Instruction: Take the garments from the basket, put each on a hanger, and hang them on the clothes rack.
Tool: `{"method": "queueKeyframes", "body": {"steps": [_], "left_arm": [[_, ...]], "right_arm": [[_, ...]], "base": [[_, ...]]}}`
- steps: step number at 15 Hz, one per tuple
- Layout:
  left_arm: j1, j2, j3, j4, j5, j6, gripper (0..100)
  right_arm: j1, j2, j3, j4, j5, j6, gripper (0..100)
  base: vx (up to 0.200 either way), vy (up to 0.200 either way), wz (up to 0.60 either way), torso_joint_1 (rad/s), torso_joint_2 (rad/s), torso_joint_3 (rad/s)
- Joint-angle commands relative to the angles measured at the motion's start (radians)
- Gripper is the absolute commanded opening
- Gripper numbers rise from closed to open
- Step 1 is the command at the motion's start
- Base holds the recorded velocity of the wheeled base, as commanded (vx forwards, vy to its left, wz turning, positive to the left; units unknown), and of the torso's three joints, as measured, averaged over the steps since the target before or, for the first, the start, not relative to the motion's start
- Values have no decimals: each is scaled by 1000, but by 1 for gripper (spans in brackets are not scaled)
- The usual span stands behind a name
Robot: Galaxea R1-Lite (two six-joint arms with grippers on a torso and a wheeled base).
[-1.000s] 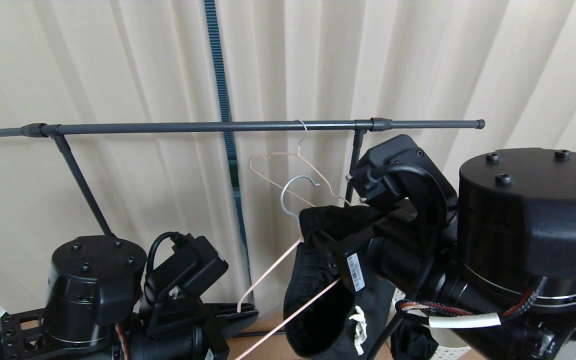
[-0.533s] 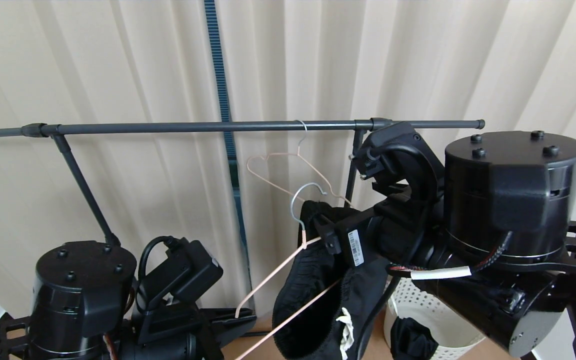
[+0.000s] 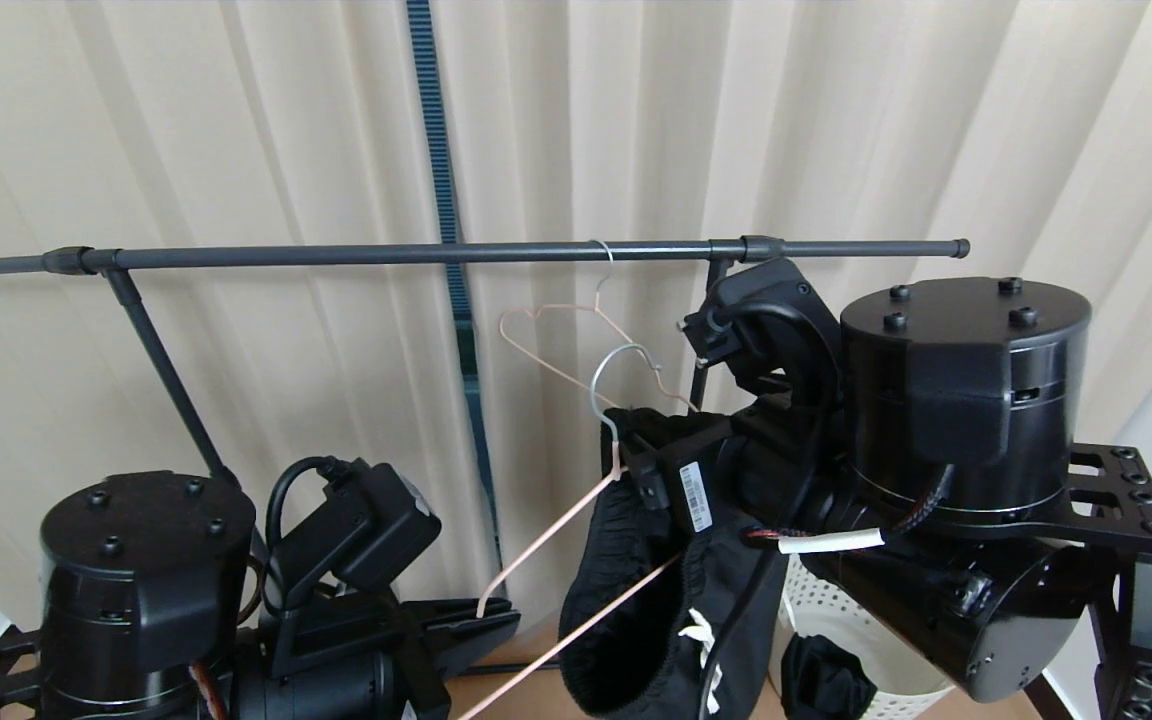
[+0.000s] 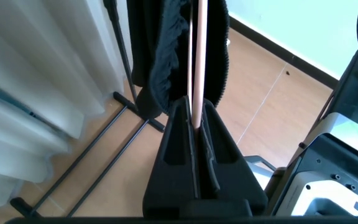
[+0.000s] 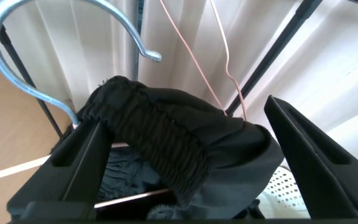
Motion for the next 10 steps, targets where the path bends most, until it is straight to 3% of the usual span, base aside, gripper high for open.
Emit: {"method": "queueKeyframes", "body": {"steps": [1,10], "left_arm": [[5,1,1,-5,2,-1,0],[26,1,-5,-53,3,-1,0]], "right_arm": [[1,-4,1,1,1,-1,100],[7,-56,22,10,1,-3,100]], "base": [[0,0,0,0,0,0],[0,0,0,0,0,0]]}}
